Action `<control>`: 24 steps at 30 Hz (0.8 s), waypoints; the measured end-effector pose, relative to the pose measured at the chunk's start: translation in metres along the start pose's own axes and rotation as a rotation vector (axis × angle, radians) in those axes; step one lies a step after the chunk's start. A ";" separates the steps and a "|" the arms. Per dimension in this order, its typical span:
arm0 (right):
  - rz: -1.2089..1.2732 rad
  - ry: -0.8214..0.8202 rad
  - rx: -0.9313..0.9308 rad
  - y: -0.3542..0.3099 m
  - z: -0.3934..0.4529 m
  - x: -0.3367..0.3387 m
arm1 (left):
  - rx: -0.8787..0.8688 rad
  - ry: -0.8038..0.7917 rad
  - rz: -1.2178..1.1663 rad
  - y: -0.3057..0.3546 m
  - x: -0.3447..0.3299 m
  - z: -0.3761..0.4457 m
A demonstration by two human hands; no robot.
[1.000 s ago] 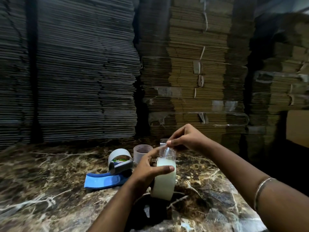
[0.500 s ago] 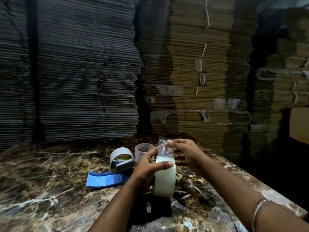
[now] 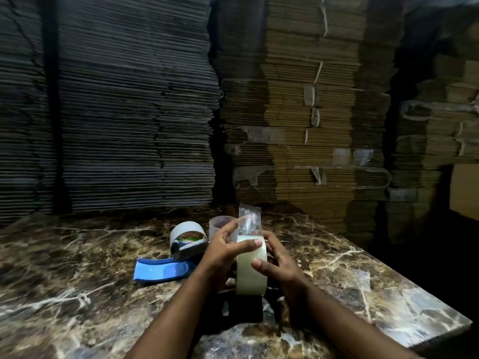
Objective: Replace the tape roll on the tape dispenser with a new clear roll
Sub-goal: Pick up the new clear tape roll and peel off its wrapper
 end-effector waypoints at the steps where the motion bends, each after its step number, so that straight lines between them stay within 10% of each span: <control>1: -0.014 0.000 0.010 0.000 0.002 -0.001 | 0.003 0.000 0.007 0.001 0.000 0.000; 13: 0.070 0.058 0.014 0.005 0.002 0.002 | 0.040 0.153 0.096 0.003 0.000 -0.005; 24: 0.078 0.100 0.024 0.003 0.004 -0.001 | -0.626 0.621 0.826 0.061 0.015 -0.035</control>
Point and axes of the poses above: each hand's wrist, its own z-axis towards the middle knuckle, its own x-axis out of the back of the hand, y = z × x, the point moved 6 cm from there along z, towards the middle knuckle, and after that the axes turned 7 degrees about -z, right-handed, at the moved point
